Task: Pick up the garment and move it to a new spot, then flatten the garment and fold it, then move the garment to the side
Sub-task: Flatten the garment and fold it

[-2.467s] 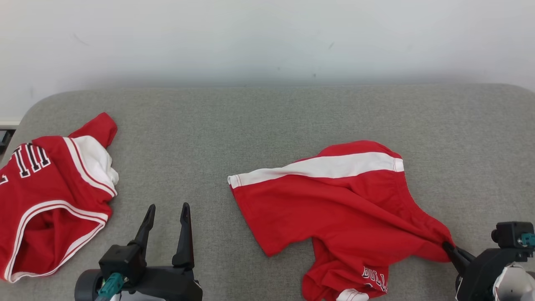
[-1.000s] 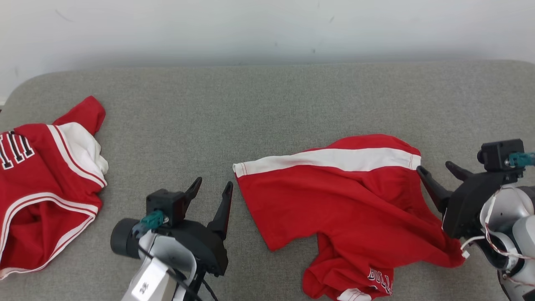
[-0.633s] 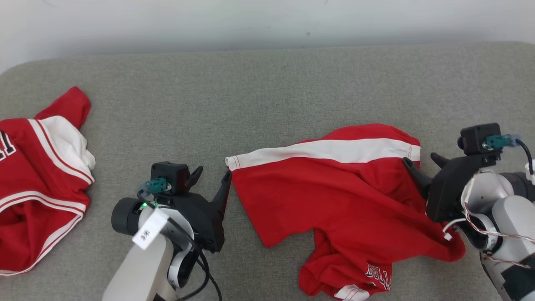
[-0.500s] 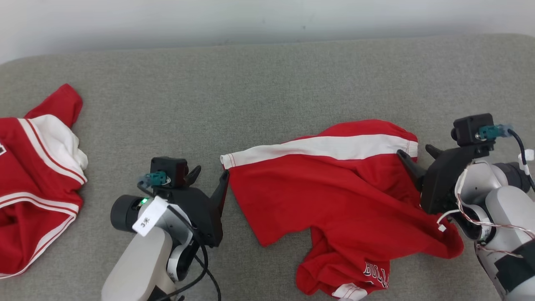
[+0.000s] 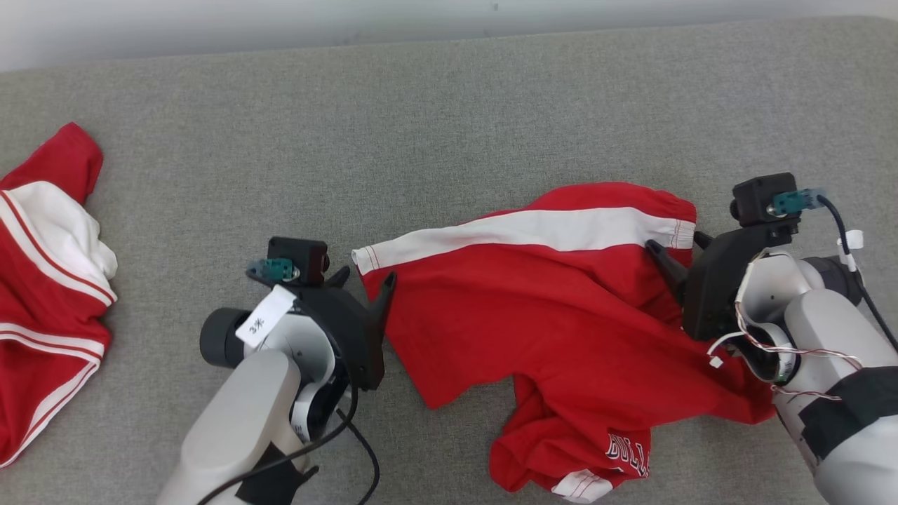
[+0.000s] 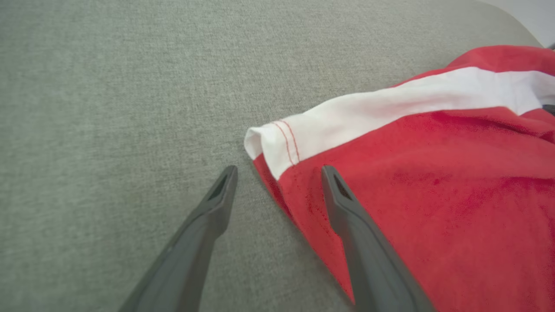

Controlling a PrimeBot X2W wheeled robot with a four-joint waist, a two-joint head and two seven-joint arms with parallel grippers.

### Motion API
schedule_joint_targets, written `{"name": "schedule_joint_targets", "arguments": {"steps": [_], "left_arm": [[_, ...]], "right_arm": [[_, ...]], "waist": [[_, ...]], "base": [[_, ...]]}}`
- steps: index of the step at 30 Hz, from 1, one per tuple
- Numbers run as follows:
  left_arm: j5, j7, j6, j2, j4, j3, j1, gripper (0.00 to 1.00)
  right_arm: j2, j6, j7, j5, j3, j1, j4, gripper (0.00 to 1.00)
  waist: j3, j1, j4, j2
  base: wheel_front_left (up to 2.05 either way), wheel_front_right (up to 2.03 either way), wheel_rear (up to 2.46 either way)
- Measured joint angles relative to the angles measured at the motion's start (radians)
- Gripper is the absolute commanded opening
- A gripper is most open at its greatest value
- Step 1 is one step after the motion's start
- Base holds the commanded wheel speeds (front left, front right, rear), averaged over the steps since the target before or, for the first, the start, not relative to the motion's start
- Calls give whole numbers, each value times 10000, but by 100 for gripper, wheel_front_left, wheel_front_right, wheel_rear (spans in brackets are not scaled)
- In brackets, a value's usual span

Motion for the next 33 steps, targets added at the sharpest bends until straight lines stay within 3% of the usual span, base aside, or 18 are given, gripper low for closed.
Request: {"name": "schedule_joint_targets", "arguments": {"steps": [4, 5, 6, 7, 16, 21, 27, 33], "left_arm": [[-314, -42, 0, -2, 360, -151, -342, 100], [-364, -48, 0, -2, 422, -213, -364, 97], [-408, -69, 33, -2, 453, -293, -389, 49], [-531, -146, 79, -2, 470, -380, -440, 0], [-1091, -428, 84, -17, 951, -918, -647, 0], [-1177, -895, 67, -19, 1149, -631, -879, 0], [-1440, -1281, -389, 50, 876, -201, -1032, 0], [-2280, -888, -911, 232, 453, -67, -796, 0]], "right_arm": [[211, 119, -165, -56, 188, -184, 359, 100], [251, 125, -173, -88, 221, -223, 435, 86], [265, 171, -255, -102, 228, -229, 472, 40], [251, 221, -309, -105, 228, -229, 523, 0], [234, 474, -863, -184, 301, -523, 1185, 0], [359, 642, -1434, -96, 159, -836, 1394, 0], [364, 871, -1547, 307, 109, -1050, 1436, 0], [360, 991, -420, 888, 692, -1186, 1354, 0]], "waist": [[18, 0, -7, 0], [7, 0, -6, 0], [3, -1, -2, 0], [-3, 0, 11, 0], [-172, -1, 138, 0], [-432, -2, 215, 0], [-869, -2, 288, -1], [-1165, -2, 203, -1]], "base": [[0, 0, 0], [0, 0, 0], [0, 0, 0], [0, 0, 0], [0, 0, 0], [0, 0, 0], [0, 0, 0], [0, 0, 0]]}}
